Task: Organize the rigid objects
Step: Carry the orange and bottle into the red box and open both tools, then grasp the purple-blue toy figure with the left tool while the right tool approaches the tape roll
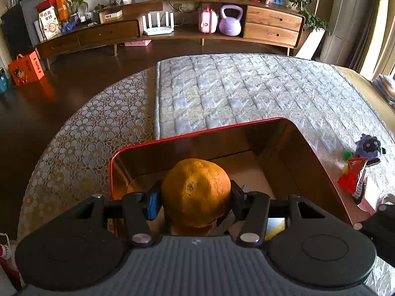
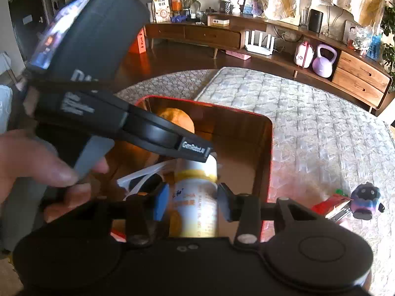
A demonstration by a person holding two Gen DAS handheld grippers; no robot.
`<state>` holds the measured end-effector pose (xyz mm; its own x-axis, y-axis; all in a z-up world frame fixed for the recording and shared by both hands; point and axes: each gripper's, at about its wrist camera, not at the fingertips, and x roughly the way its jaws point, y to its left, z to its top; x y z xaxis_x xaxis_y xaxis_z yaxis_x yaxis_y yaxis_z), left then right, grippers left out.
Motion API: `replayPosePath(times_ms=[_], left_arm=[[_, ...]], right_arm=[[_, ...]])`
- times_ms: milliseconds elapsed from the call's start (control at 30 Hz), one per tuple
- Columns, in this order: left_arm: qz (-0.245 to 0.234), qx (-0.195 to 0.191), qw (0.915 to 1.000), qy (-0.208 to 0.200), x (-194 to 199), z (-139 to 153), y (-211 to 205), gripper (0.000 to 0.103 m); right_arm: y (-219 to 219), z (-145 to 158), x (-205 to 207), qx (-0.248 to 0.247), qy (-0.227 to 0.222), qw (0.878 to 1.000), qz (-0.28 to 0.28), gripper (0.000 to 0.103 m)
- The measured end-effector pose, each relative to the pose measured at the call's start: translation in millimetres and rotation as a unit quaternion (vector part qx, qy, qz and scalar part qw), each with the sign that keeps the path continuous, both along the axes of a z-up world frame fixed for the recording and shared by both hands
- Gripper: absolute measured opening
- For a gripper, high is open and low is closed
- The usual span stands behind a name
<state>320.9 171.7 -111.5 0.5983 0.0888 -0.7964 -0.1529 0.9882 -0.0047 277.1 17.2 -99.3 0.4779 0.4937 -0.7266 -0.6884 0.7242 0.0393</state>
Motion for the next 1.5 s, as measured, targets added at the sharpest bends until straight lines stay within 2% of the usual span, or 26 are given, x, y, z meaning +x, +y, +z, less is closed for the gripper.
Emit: replayPosePath(times_ms=[167, 267, 367, 433, 600, 700, 867, 967, 1200, 1267, 1500], left_arm=[[0.005, -0.007, 1.0000, 0.001, -1.6, 0.1, 2.9, 0.054], [0.012, -0.003, 0.9999, -0.001, -4.1, 2.6, 2.4, 0.054], [0.011, 0.004, 0.9998, -0.014, -9.3, 9.1, 1.0, 0.055], [0.012, 0.001, 0.9997, -0.019, -12.3, 13.9, 0.9, 0.062], [0.012, 0.002, 0.9994, -0.032, -23.0, 26.3, -2.4, 0.063], [0.011, -0.002, 0.9992, -0.039, -31.7, 33.3, -6.8, 0.067], [-0.003, 0.002, 0.9987, -0.050, -47.7, 45.7, -21.4, 0.068], [-0.011, -0.001, 0.9983, -0.057, -56.6, 53.7, -32.2, 0.068], [-0.040, -0.004, 0.9966, -0.072, -75.9, 67.7, -64.6, 0.074], [-0.047, -0.005, 0.9961, -0.075, -80.3, 69.4, -73.6, 0.080], [-0.071, -0.010, 0.9940, -0.082, -88.5, 71.8, -105.9, 0.082]], right_arm=[[-9.5, 9.0, -7.5, 0.020, 0.001, 1.000, 0.001, 0.049], [-14.0, 13.3, -9.4, 0.028, 0.003, 1.000, -0.003, 0.057], [-19.6, 17.3, -9.5, 0.035, 0.005, 0.999, -0.008, 0.058], [-24.3, 21.6, -11.3, 0.041, 0.007, 0.999, -0.009, 0.058], [-38.7, 33.3, -16.5, 0.052, 0.004, 0.998, -0.020, 0.060], [-51.3, 41.2, -19.9, 0.062, 0.006, 0.998, -0.026, 0.063], [-73.9, 49.3, -26.3, 0.070, 0.007, 0.997, -0.040, 0.065], [-89.5, 53.2, -30.7, 0.072, 0.003, 0.996, -0.051, 0.070], [-134.5, 56.5, -39.1, 0.081, -0.003, 0.994, -0.076, 0.080], [-147.1, 55.7, -39.9, 0.080, -0.004, 0.993, -0.082, 0.082], [-184.3, 50.7, -50.3, 0.085, -0.025, 0.992, -0.087, 0.099]])
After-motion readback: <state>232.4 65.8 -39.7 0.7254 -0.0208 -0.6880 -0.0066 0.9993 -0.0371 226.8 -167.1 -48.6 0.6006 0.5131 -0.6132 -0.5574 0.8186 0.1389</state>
